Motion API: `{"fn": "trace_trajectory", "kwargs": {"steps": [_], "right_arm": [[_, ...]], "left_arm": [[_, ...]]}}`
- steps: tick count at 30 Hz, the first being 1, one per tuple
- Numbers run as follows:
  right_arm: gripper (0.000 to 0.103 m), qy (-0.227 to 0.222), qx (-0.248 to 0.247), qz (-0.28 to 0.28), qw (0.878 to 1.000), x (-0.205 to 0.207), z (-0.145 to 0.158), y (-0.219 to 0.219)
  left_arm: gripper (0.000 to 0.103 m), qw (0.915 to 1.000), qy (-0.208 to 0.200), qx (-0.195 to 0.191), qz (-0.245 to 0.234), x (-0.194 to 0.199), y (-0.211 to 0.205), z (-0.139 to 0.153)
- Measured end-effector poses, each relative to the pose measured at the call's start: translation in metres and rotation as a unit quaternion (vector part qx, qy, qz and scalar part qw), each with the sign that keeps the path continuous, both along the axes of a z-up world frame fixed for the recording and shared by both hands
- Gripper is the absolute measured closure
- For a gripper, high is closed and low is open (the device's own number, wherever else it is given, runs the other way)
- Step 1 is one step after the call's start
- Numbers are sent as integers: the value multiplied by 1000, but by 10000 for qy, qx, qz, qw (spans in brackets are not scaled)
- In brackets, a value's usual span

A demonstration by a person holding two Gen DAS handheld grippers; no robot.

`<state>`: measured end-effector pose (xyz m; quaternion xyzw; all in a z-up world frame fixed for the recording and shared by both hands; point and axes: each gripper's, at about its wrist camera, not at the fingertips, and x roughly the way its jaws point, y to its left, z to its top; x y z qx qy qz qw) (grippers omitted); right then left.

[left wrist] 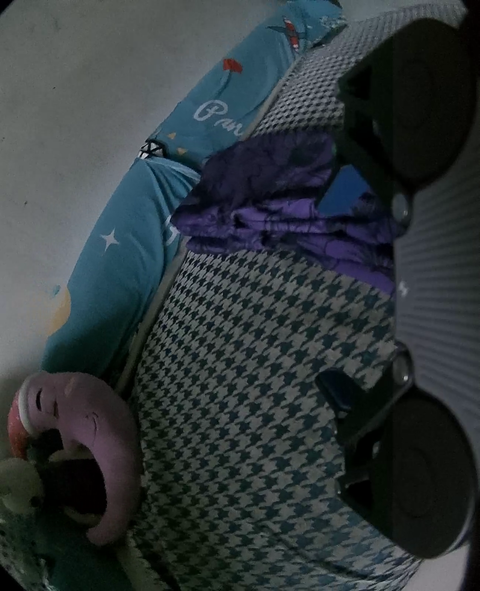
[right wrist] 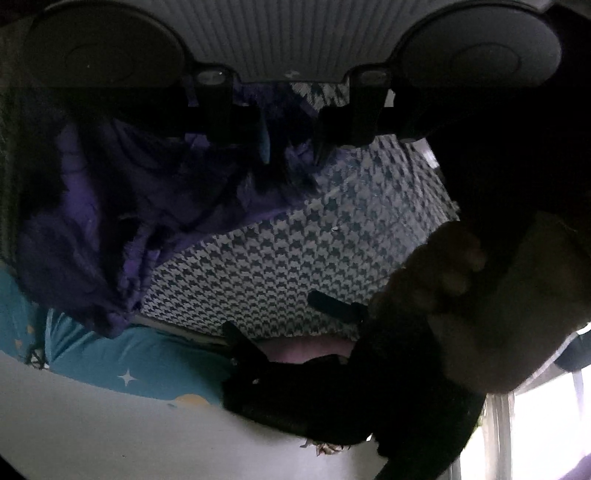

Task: Fold clothes
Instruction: 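Lift the right tool off the folded garment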

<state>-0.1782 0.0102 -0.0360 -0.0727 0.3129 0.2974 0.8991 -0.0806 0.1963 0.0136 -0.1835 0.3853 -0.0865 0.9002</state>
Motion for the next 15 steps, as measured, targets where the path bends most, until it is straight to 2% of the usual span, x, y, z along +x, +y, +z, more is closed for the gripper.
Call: {"fn": "trace_trajectory", "kwargs": {"steps": [3, 5, 15], "right_arm": [[76, -33, -67, -34, 10000, 5, -4, 6], [71, -33, -83, -49, 9999, 9, -7, 9], [70, -232, -439, -141, 9987, 20, -19, 24]], "left_arm": [[8, 9997, 94, -221, 74, 3, 5, -6], [8, 9995, 150, -267, 114, 4, 7, -9], [7, 9990, 240, -243, 278, 7, 11, -18]]}}
